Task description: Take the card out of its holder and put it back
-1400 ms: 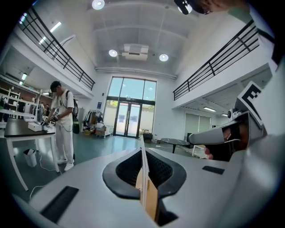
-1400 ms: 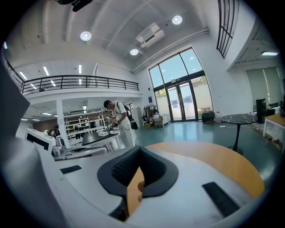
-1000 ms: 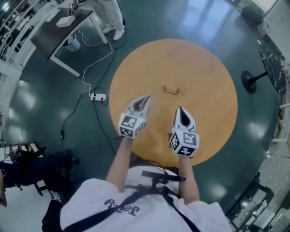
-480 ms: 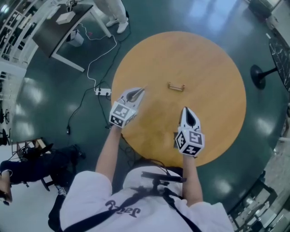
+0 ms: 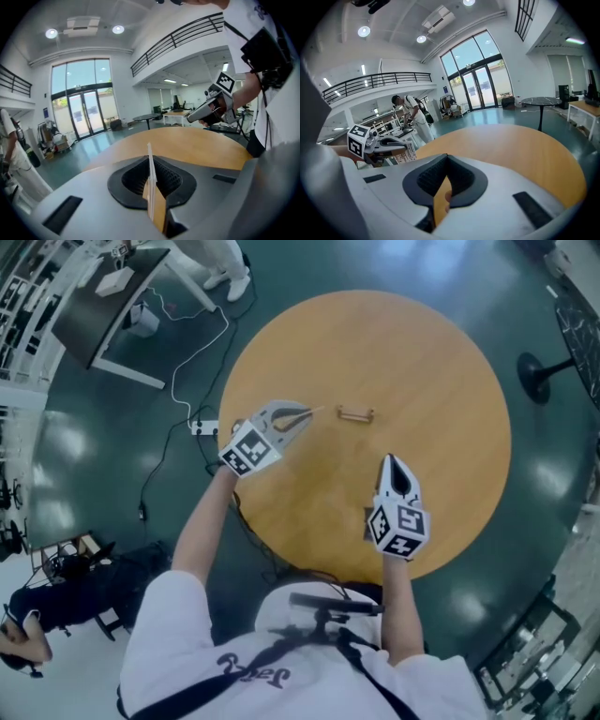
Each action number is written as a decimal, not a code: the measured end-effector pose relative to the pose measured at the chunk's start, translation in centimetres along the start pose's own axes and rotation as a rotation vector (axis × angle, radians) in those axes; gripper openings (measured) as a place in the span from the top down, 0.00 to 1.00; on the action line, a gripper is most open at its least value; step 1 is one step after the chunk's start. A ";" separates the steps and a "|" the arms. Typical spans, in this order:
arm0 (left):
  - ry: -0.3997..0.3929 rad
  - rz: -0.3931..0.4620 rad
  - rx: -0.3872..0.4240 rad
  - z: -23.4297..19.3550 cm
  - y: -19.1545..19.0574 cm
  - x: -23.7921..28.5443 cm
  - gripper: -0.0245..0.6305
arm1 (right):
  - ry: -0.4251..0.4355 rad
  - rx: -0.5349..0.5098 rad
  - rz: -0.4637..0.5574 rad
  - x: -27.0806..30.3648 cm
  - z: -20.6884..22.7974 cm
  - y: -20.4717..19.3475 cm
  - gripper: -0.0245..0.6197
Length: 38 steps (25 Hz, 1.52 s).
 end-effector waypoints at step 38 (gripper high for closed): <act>-0.501 0.390 -0.091 -1.2 4.9 11.0 0.92 | -0.044 -0.015 -0.195 2.2 1.6 -4.3 0.93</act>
Point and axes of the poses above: the fingertips, and each gripper's own axes: x forward along the fingers, z to its right, y out of its top, the point moved 3 cm from there along -x, backward along the fingers, and after that the axes turned 5 degrees about x, right-handed, at the moved point
